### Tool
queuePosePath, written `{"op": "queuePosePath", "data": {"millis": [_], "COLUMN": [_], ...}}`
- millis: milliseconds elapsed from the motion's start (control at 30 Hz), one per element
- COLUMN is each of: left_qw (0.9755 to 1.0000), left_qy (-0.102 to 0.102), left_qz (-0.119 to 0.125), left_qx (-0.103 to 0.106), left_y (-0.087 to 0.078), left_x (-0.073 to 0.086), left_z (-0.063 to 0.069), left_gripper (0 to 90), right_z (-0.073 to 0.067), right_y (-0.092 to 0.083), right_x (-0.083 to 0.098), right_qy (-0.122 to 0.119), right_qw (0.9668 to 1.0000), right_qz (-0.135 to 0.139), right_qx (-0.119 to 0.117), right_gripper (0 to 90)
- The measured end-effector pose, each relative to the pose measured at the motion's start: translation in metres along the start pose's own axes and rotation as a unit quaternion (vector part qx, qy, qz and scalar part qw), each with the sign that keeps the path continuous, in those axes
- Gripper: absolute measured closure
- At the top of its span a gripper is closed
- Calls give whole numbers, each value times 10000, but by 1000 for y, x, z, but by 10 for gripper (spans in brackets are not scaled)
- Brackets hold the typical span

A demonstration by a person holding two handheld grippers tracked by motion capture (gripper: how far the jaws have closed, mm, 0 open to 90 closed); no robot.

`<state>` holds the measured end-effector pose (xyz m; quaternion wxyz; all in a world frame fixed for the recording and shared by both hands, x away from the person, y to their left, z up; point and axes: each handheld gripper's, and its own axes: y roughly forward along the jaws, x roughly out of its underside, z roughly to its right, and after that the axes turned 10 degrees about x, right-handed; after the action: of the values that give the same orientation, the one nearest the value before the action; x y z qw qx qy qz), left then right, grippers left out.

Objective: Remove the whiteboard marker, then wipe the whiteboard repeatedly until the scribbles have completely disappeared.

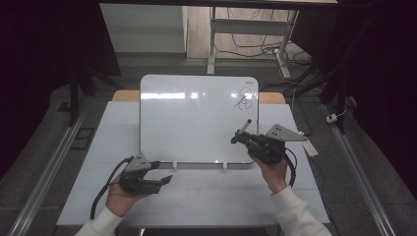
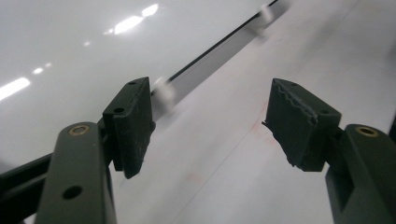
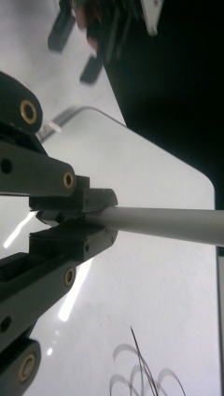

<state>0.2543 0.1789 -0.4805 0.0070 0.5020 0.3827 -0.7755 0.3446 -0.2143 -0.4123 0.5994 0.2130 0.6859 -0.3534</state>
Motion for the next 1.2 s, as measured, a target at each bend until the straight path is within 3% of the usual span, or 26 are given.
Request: {"op": "queuePosePath", "data": {"millis": [100, 300, 333, 500, 533, 600, 667, 700, 733, 867, 1033, 1133, 1200], "left_qw": [9998, 9990, 9989, 9981, 9979, 9976, 9973, 9971, 9970, 9968, 9965, 9964, 9964], "left_qy": [-141, -363, -406, -519, -541, -570, -588, -606, -608, -615, -619, -624, -626], "left_qz": [56, 115, 121, 225, 233, 263, 298, 321, 339, 341, 349, 337, 339], "left_qx": [-117, -215, -219, -250, -265, -287, -310, -329, -352, -382, -431, -456, -461], "left_y": [-13, -18, -18, -20, -20, -21, -23, -24, -24, -25, -25, -25, -25], "left_x": [16, 27, 29, 32, 33, 35, 37, 37, 38, 39, 39, 39, 39], "left_z": [-4, -13, -16, -22, -24, -25, -26, -27, -27, -28, -29, -29, -29], "left_gripper": [316, 290, 278, 270, 267, 267, 267, 267, 267, 266, 265, 265, 265], "right_z": [8, 25, 33, 46, 56, 59, 72, 72, 78, 84, 92, 91, 86], "right_y": [1, 7, 12, 24, 35, 39, 56, 56, 67, 80, 93, 99, 103], "right_x": [-6, -28, -41, -61, -71, -74, -83, -83, -84, -80, -70, -67, -63], "right_qy": [16, 56, 39, -54, -43, -20, -10, -10, 5, 1, 186, 108, 100], "right_qw": [9998, 9985, 9972, 9937, 9911, 9902, 9865, 9865, 9851, 9842, 9838, 9848, 9878], "right_qz": [104, 357, 460, 604, 702, 731, 766, 766, 731, 623, 657, 621, 544], "right_qx": [139, 414, 594, 938, 1131, 1194, 1447, 1447, 1556, 1660, 1655, 1618, 1458], "right_gripper": [810, 809, 809, 810, 810, 810, 810, 810, 810, 810, 810, 810, 810]}}
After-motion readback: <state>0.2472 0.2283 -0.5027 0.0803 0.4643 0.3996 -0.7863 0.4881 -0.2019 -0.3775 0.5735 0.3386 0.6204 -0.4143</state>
